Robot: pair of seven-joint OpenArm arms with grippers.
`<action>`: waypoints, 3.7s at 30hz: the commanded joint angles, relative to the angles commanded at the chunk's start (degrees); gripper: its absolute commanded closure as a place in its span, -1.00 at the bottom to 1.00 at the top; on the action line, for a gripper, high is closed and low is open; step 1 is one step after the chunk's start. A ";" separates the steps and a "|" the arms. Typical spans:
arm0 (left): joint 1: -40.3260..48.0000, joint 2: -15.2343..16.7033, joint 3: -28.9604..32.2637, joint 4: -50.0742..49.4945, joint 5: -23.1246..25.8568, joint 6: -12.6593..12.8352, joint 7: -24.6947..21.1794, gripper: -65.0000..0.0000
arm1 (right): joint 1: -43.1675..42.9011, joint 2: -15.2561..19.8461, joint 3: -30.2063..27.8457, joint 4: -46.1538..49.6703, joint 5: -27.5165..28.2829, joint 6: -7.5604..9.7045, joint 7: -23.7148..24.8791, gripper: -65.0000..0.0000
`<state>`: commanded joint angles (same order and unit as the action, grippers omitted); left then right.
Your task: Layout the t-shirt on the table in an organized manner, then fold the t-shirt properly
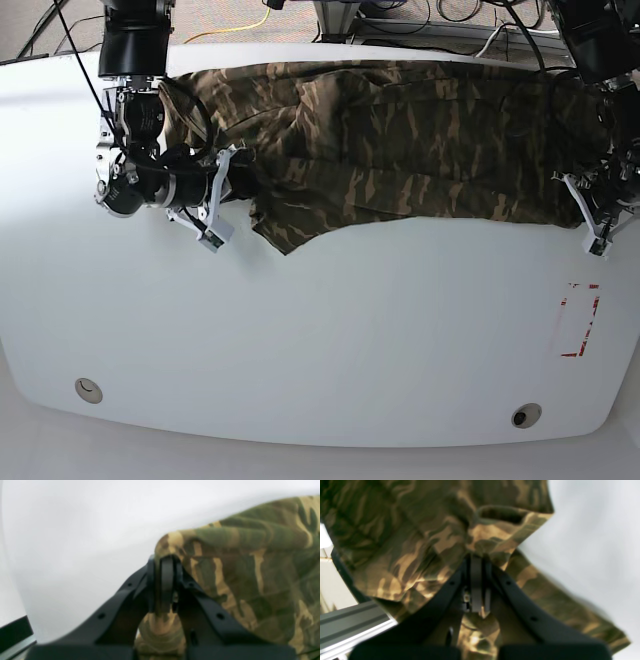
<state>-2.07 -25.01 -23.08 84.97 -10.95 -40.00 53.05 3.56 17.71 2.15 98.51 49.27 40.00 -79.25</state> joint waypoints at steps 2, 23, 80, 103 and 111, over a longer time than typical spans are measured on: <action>0.70 0.00 0.09 0.00 0.00 0.00 -1.05 0.97 | -0.97 1.23 -2.20 2.37 0.35 0.00 1.14 1.00; 4.22 0.09 -0.09 0.00 0.09 0.00 -9.32 0.98 | -5.71 7.21 -9.32 14.15 0.44 0.00 1.41 1.00; 4.48 -6.15 -1.49 0.00 0.09 0.00 -9.32 0.97 | -6.51 10.20 -6.33 13.89 -0.09 0.00 1.49 -0.45; 4.57 -3.08 -1.49 4.84 0.09 0.00 -9.32 0.97 | -16.53 -2.37 1.85 13.27 -22.24 0.00 14.07 0.85; 4.57 -3.08 -1.41 4.75 0.09 0.00 -9.32 0.97 | -17.23 0.88 1.67 2.73 -22.24 0.00 22.77 0.85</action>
<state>2.51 -28.09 -24.48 89.71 -10.86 -40.00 43.74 -13.67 18.59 3.82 101.23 27.03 40.00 -56.48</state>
